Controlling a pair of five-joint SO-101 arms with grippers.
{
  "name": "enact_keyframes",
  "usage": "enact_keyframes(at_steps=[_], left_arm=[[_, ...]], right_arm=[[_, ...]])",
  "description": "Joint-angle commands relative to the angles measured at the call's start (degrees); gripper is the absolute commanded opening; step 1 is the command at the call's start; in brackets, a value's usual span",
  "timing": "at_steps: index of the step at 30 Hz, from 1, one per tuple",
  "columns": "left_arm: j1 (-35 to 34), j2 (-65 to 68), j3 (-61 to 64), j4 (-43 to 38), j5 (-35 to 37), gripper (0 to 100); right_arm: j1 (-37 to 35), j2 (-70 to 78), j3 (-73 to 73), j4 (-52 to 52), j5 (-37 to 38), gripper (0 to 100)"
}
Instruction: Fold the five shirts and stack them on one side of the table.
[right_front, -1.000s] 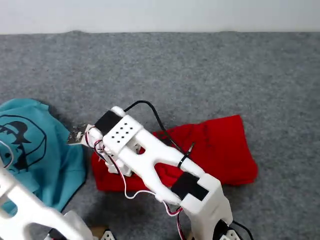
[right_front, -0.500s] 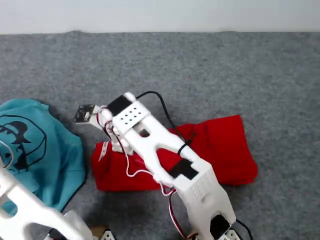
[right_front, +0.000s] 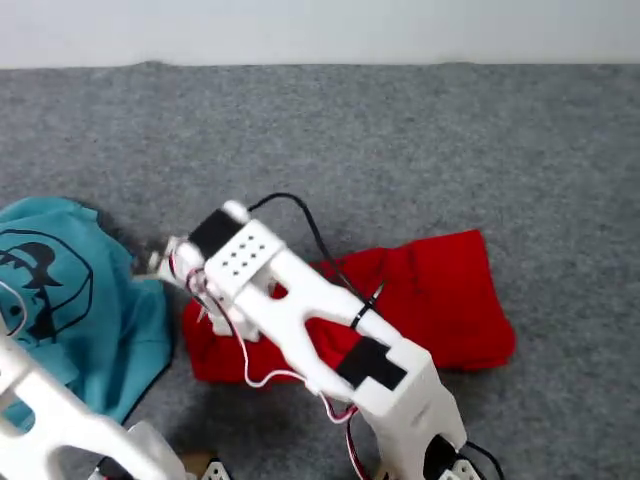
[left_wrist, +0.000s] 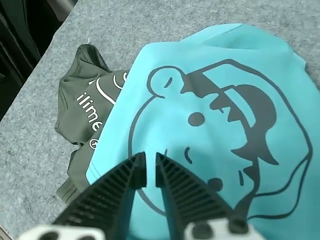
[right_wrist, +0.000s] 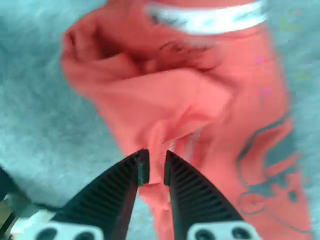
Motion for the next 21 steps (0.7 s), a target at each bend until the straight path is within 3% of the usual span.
enact_keyframes(at_steps=[1,7,10,21], left_arm=[[0.4,-0.5,-2.0,-1.7,-0.4,5],[0.4,-0.5,-2.0,-1.8,-0.4,5],[0.4,-0.5,-2.0,-1.7,-0.4,5],[0.5,-0.5,-2.0,-1.6,-0.4,5]], right_arm=[[0.3,-3.5,4.8,0.2,-0.6,5.9],[8.7,1.7,8.9,-8.5,3.6,5.8],[12.4,3.0,4.7,-7.7,4.3,5.8],[11.6,2.4,-4.6,1.7,3.9,5.8]])
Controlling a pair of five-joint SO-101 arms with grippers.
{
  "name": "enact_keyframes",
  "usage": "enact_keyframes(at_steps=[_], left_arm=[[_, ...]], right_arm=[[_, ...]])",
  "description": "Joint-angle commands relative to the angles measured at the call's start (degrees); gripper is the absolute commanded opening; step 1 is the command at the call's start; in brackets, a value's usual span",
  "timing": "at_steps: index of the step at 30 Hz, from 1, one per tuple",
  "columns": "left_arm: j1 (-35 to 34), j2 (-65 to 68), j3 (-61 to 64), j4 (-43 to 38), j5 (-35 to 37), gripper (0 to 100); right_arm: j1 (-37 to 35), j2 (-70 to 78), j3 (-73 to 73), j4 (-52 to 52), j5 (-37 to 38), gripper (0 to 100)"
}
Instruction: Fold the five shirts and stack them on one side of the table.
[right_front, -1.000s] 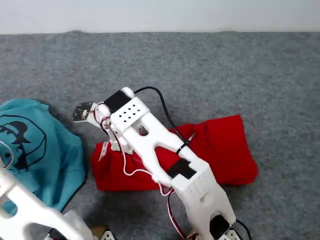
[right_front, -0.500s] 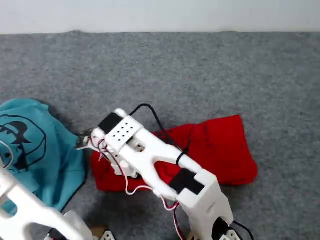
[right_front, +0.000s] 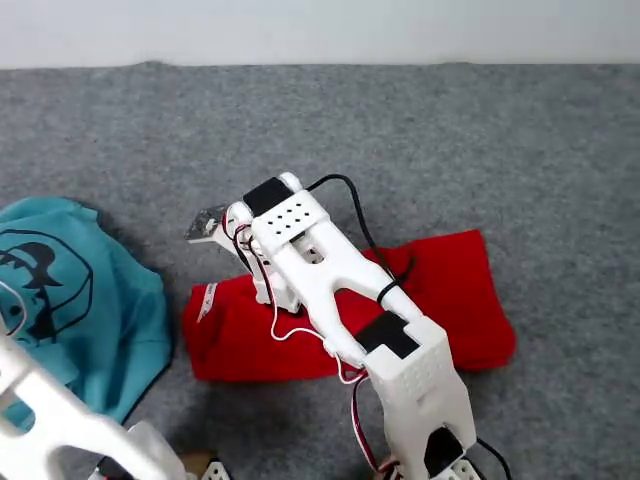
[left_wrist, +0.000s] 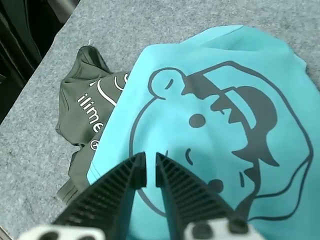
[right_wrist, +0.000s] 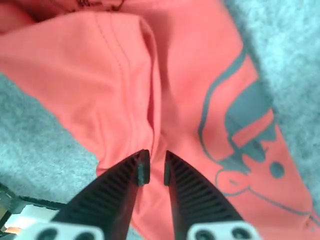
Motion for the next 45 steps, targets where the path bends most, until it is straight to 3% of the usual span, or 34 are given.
enact_keyframes(at_steps=[1,6,12,16,23,45], left_arm=[[0.5,-0.5,-2.0,-1.1,-0.4,5],[3.0,-1.0,-2.8,1.8,-0.5,5],[13.0,-0.5,-3.6,7.5,-2.3,5],[19.8,-0.5,-3.6,9.7,-2.4,10],[26.3,-0.4,-3.6,9.4,-2.4,13],[27.0,-1.0,-3.9,11.5,-2.4,12]], right_arm=[[-0.6,-1.9,-3.5,2.2,0.2,5.8],[3.3,-3.4,-3.6,2.0,0.2,5.8],[11.6,-2.8,-3.9,-3.2,0.4,6.2],[17.4,1.0,-3.9,-6.1,0.7,6.2],[23.9,9.6,-3.9,-10.8,1.3,6.2],[39.0,13.6,-12.8,-11.9,3.3,5.8]])
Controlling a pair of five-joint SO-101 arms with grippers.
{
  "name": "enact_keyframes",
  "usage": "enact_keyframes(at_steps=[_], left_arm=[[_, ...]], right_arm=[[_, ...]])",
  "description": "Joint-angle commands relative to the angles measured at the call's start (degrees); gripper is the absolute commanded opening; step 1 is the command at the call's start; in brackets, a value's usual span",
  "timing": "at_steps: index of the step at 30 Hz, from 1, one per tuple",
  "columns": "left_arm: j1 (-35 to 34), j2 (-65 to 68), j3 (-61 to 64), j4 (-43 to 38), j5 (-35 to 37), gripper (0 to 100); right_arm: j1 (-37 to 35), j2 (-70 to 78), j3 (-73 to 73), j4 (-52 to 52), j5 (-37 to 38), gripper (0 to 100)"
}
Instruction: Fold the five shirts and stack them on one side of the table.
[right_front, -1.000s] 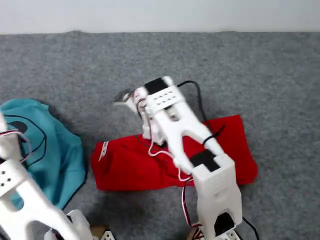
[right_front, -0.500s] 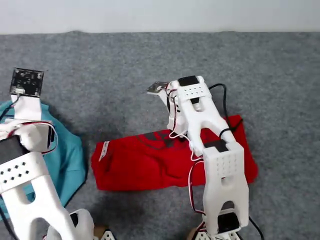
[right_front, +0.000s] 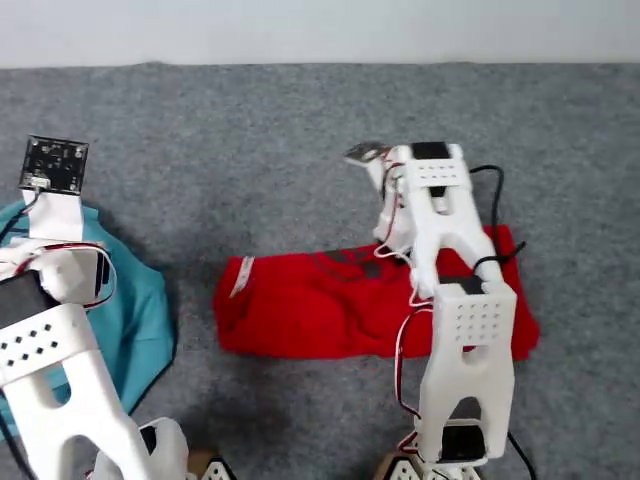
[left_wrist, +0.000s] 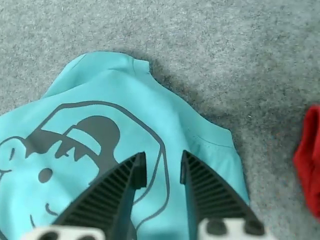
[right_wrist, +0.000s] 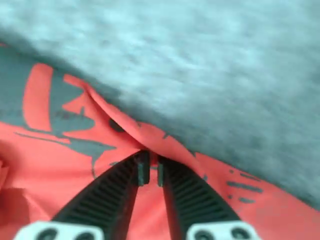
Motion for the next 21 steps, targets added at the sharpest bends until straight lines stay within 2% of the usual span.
enact_keyframes(at_steps=[1,10,14,21], left_arm=[[0.2,-1.0,-2.1,1.1,-0.7,12],[0.4,-1.1,-2.2,1.1,-0.6,12],[0.4,-1.1,-4.5,3.7,-0.7,13],[2.3,-0.9,-8.4,6.5,-0.8,13]], right_arm=[[2.9,-0.5,-5.2,1.1,0.2,5.8],[-1.3,-5.2,-18.2,12.6,-4.0,5.8],[-0.7,-9.7,-20.6,14.8,-9.2,5.8],[4.8,-19.9,-4.0,14.8,-12.6,6.2]])
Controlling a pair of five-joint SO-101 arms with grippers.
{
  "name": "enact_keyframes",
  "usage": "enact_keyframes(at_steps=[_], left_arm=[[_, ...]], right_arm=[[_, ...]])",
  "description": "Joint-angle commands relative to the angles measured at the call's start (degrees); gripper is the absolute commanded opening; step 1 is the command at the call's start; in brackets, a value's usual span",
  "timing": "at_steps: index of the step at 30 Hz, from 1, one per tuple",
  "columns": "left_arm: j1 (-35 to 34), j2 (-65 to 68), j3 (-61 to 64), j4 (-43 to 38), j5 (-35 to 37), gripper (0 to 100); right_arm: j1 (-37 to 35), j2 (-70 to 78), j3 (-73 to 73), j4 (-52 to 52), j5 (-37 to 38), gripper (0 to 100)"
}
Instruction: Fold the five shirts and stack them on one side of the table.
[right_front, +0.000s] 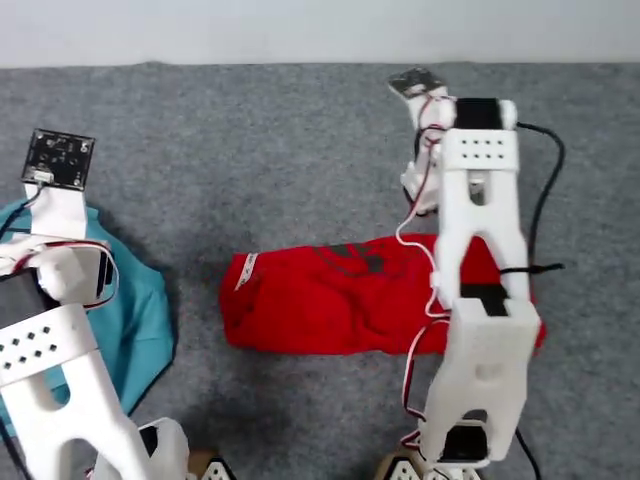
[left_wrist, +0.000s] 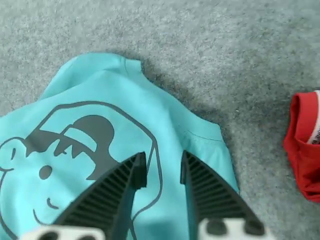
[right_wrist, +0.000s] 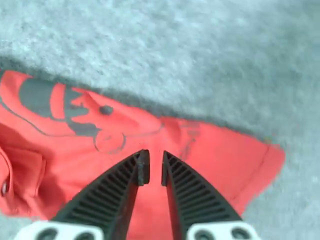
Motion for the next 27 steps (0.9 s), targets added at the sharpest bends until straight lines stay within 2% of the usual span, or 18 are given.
enact_keyframes(at_steps=[1,4,9,19,27], left_arm=[[0.4,-0.8,-2.5,0.4,-0.5,13],[0.4,-0.7,-2.2,0.6,-0.5,13],[0.2,-0.6,-2.2,2.0,-0.6,13],[0.1,-0.6,-2.1,3.6,-3.3,13],[0.1,-0.7,-2.1,3.6,-3.3,12]], right_arm=[[3.1,-8.5,9.1,2.3,-2.2,6.3],[6.5,-11.4,14.9,2.2,-4.4,11.6],[11.9,-11.6,16.9,2.0,-7.9,30.8],[17.2,0.0,17.0,-2.8,-8.9,31.9],[17.2,12.2,16.6,-7.7,-9.0,31.7]])
